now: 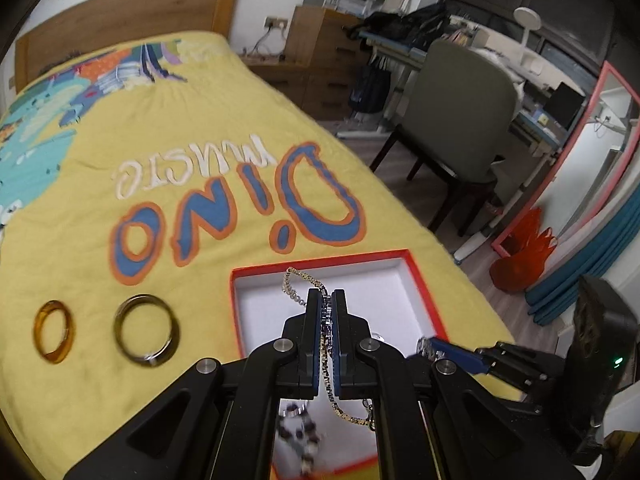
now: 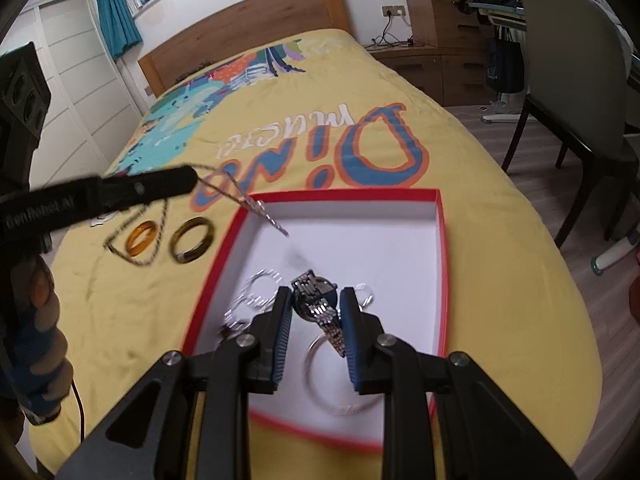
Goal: Organize jewelry
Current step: 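Carry the necklace and watch with both tools over the red box, then open both tools to drop the necklace and watch into the box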
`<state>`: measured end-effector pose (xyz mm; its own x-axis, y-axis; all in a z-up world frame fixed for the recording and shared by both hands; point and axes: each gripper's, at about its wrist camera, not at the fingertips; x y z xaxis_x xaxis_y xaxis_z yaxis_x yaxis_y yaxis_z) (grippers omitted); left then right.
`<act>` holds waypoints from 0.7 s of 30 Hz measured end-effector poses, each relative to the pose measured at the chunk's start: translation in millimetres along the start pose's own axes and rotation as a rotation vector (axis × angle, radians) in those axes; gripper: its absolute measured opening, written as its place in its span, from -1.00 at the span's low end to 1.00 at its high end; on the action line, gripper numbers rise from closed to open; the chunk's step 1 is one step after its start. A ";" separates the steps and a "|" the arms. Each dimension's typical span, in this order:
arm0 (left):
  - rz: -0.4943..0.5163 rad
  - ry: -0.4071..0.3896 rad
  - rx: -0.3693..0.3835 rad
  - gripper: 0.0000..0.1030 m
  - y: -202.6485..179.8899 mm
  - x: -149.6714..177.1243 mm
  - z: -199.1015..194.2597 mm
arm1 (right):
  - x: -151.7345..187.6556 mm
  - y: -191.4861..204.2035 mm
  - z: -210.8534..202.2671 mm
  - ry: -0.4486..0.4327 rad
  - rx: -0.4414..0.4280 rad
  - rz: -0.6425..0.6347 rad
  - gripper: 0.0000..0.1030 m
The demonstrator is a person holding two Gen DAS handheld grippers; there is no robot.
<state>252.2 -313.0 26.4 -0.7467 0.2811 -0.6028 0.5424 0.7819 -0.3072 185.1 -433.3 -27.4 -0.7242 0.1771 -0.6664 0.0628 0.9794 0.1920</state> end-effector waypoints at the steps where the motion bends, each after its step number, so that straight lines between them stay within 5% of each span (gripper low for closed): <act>1: -0.005 0.014 -0.006 -0.92 2.7 -0.7 10.6 | -5.0 -4.8 8.9 0.009 0.004 0.000 -0.56; 10: -0.032 0.109 -0.064 -0.92 26.3 8.3 80.9 | -33.2 -35.0 75.1 0.091 0.048 -0.013 -0.56; 21: -0.033 0.146 -0.091 -0.90 34.8 21.9 97.7 | -36.8 -30.3 97.8 0.159 0.116 -0.110 -0.53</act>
Point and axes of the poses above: each gripper's, at about its wrist camera, not at the fingertips, and z roughly the way its jaws point, y to its left, x to its underside, and after that the axes turned 5 degrees about -z, right-handed
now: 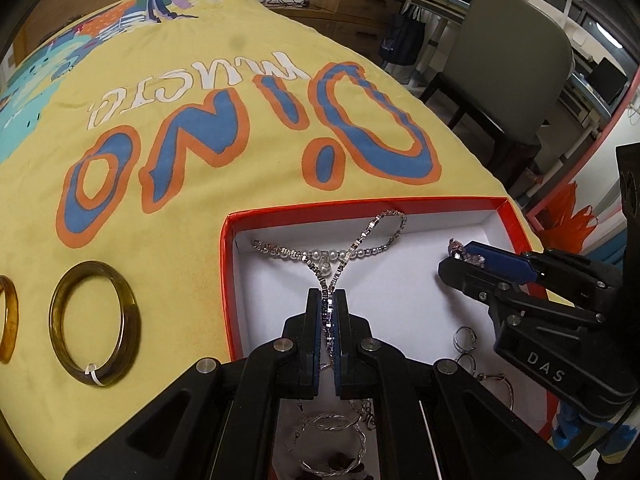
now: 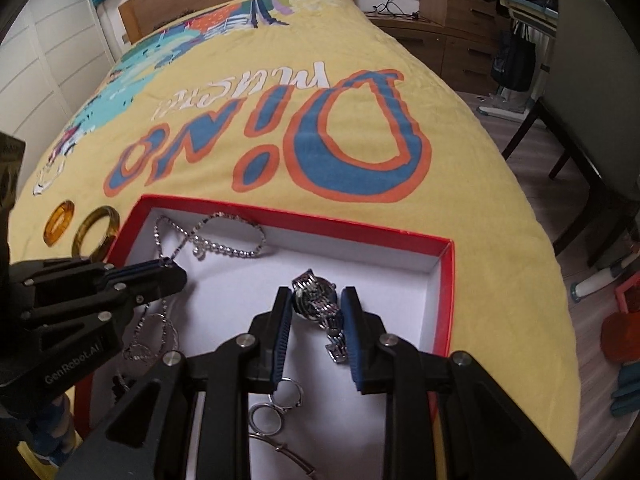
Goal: Organize jewelry
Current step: 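Open both tools to drop the necklace and watch into the box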
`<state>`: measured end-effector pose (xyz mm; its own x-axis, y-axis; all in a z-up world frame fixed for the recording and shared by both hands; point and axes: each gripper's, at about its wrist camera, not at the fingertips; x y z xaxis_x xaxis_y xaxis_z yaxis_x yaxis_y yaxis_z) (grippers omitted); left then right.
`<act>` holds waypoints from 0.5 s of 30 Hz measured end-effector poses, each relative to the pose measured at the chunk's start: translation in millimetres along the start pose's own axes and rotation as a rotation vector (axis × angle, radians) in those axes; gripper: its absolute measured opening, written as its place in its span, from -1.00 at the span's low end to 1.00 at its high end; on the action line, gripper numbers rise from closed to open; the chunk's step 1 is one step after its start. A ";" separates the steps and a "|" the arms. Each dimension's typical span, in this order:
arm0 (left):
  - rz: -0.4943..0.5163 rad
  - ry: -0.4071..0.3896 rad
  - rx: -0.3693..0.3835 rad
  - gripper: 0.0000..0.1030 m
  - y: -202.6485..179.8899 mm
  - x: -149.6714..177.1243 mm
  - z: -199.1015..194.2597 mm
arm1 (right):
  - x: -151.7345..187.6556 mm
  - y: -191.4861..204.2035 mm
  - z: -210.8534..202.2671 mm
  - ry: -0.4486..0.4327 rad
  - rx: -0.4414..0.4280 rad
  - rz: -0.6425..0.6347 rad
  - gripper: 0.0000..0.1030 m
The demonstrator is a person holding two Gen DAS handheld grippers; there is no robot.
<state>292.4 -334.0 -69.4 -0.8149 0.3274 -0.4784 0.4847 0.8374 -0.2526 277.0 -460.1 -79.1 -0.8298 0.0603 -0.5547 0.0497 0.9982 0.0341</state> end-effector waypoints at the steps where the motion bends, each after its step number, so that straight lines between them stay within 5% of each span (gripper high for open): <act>1: -0.002 0.000 -0.003 -0.90 0.4 0.3 -0.7 | -0.3 0.5 0.4 0.003 0.002 -0.003 -0.52; 5: -0.013 0.002 0.012 -0.71 0.9 0.2 -1.8 | 0.3 1.5 -2.1 0.009 0.007 -0.005 -0.52; 10: -0.008 -0.010 0.029 -0.17 -4.5 1.8 -11.3 | 2.4 -0.5 -12.6 -0.003 0.007 0.010 -0.51; 15: -0.013 -0.018 0.027 -0.16 -3.7 8.5 -26.5 | 8.0 -1.8 -31.1 -0.027 0.010 0.017 -0.51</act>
Point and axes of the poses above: each gripper's, at about its wrist camera, not at the fingertips, and z roughly the way its jaws point, y to its left, x to its underside, and after that the axes turned 5 degrees about -z, right-handed
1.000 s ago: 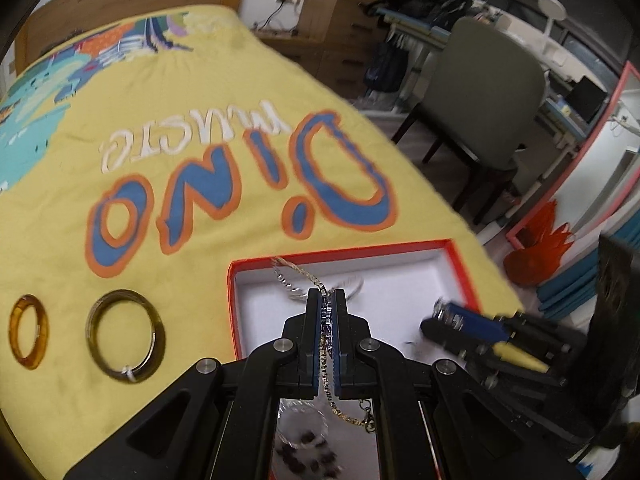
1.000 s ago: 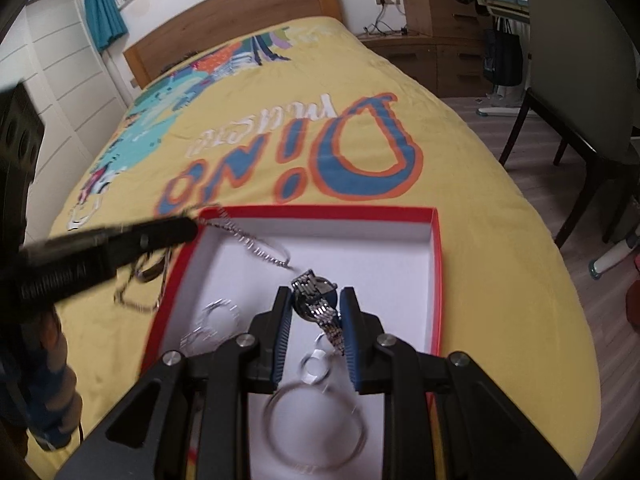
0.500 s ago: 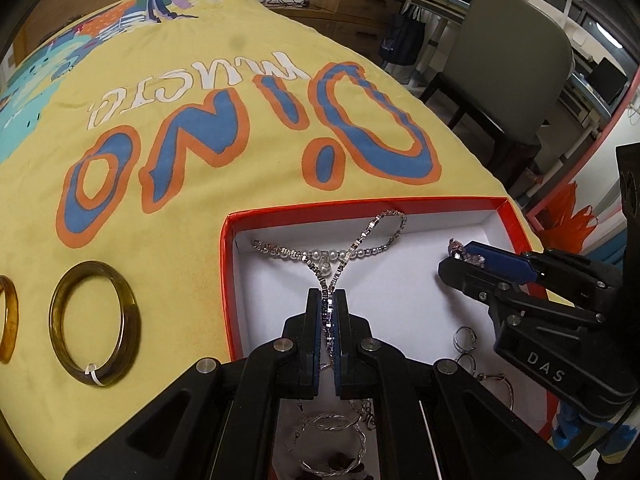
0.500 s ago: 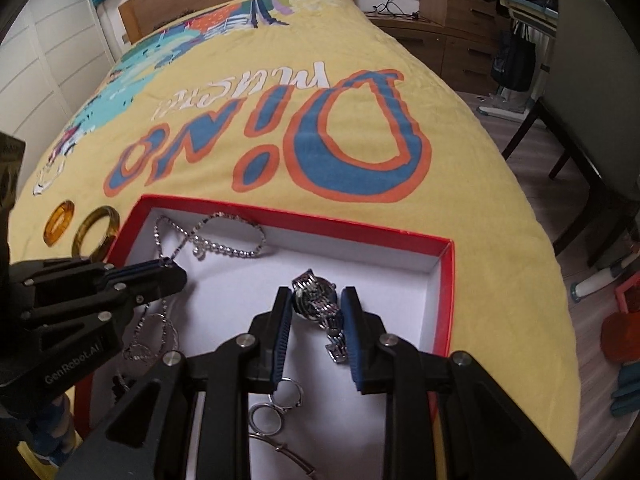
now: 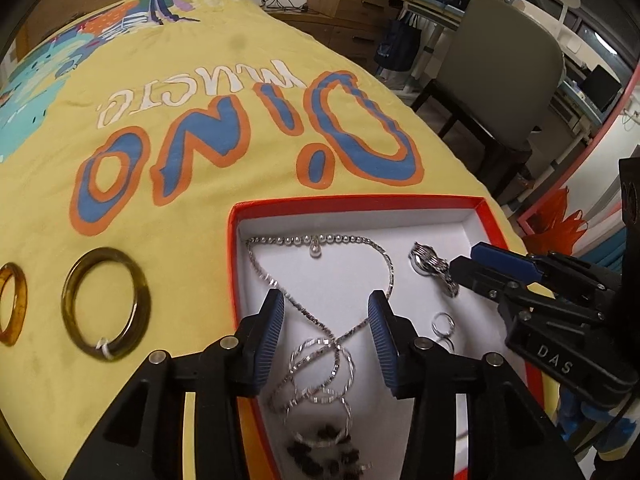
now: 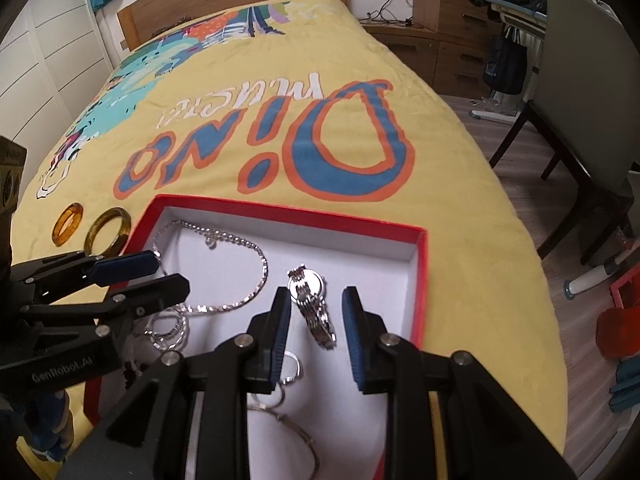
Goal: Organize jewelry
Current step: 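Open both tools to drop the necklace and watch into the box, then withdraw both open tools and move toward the amber and dark-brown bangles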
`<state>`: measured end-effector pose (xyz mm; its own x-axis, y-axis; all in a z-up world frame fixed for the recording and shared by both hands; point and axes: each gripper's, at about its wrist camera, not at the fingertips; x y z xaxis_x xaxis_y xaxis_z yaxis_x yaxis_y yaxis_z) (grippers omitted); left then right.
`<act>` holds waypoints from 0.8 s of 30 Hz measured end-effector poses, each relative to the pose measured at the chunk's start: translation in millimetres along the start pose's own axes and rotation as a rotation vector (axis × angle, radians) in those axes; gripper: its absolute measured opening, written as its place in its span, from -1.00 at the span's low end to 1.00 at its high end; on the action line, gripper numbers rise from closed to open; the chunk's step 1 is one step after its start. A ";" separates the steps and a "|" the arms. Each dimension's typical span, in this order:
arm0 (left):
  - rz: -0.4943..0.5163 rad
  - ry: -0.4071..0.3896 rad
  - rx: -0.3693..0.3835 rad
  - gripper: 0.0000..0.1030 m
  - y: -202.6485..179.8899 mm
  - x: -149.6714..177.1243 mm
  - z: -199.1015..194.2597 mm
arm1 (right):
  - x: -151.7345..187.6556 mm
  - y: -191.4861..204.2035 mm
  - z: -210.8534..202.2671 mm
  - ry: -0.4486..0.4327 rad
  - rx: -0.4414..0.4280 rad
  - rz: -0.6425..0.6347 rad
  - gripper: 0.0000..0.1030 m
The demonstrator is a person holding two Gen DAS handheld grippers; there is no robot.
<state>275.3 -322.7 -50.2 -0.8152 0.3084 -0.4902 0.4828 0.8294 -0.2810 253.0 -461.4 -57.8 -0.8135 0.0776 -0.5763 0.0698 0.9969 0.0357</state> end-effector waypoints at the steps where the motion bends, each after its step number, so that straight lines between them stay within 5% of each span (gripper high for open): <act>1: 0.003 -0.006 -0.001 -0.16 -0.3 1.9 -5.1 | 2.2 0.1 -5.4 -0.004 0.001 0.003 -0.51; 10: -0.019 -0.064 -0.029 0.01 3.3 33.6 -63.7 | 24.6 20.0 -50.8 -0.036 -0.008 0.025 -0.51; 24: -0.019 -0.125 -0.252 0.42 29.6 122.3 -154.8 | 77.7 90.3 -118.8 -0.072 -0.060 0.047 -0.32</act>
Point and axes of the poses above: each gripper's, at about its wrist camera, not at the fingertips, and z roughly the way its jaws point, y to its left, x to its underside, and after that the axes turned 5 degrees about -z, right-handed
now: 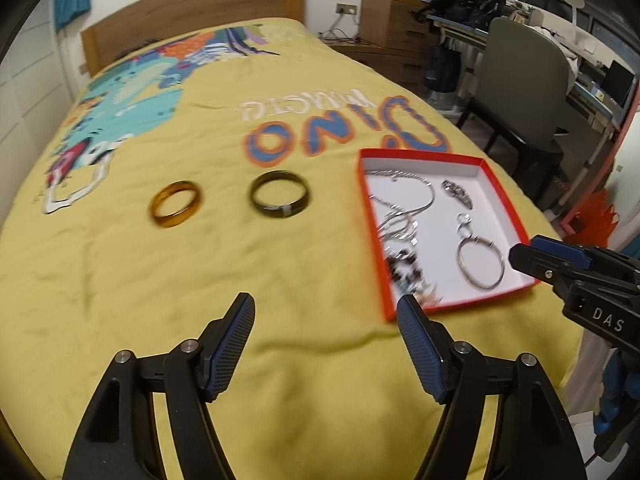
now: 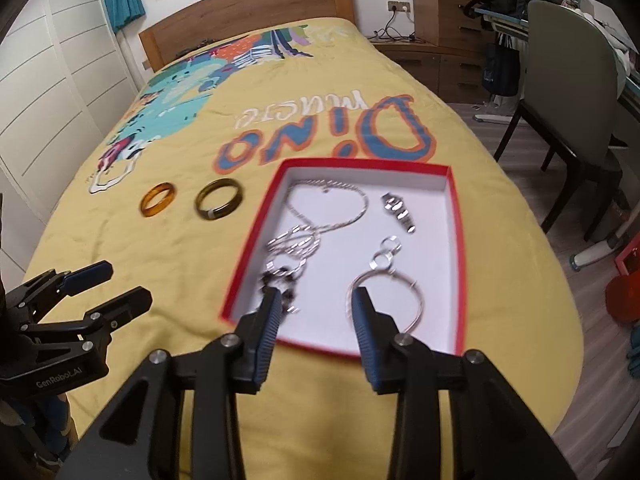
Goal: Organize jewelry
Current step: 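Withdraw both open tools and move toward the amber and dark-brown bangles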
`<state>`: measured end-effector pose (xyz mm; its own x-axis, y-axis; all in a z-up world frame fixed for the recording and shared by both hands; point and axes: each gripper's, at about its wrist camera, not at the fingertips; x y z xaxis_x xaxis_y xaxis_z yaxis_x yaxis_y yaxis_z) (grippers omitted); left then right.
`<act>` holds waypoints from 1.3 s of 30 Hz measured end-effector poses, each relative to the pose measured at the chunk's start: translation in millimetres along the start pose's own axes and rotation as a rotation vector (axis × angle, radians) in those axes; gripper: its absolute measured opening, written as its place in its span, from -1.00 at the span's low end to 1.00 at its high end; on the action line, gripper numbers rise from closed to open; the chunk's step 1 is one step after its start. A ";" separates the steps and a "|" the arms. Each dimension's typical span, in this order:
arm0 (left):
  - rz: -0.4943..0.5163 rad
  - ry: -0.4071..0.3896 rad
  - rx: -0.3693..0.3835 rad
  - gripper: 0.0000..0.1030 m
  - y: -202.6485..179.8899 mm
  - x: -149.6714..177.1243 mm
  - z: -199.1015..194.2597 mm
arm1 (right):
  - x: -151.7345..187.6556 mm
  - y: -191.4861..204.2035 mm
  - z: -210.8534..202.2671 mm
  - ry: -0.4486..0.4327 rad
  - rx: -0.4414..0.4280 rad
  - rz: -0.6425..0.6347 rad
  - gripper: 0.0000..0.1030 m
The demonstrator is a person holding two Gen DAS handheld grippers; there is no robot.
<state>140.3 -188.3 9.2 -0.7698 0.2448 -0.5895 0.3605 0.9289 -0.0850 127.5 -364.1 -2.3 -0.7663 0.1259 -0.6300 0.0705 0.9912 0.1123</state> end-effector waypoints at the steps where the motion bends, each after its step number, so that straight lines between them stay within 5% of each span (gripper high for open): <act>1: 0.000 -0.004 -0.006 0.42 3.1 3.4 -4.8 | 3.7 4.5 -3.2 -0.001 -0.005 0.003 -0.32; 27: -0.053 -0.135 -0.120 0.50 60.2 61.7 -108.3 | 53.7 80.8 -61.1 -0.035 -0.084 -0.008 -0.31; 31: -0.054 -0.162 -0.134 0.59 64.2 67.5 -121.8 | 57.1 87.7 -71.1 -0.051 -0.091 -0.007 -0.13; 39: -0.072 -0.200 -0.163 0.60 78.1 76.4 -142.5 | 61.3 106.2 -84.1 -0.066 -0.103 -0.033 -0.12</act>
<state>34.6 -57.4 72.1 -0.6651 0.1318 -0.7350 0.2066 0.9783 -0.0116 34.3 -254.7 35.7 -0.7232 0.0990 -0.6835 -0.0228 0.9857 0.1670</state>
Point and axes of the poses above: each gripper's, at about its wrist camera, not at the fingertips, and z roughly the way its jaws point, y to its left, x to its underside, and after that the axes turned 5 degrees about -z, right-handed
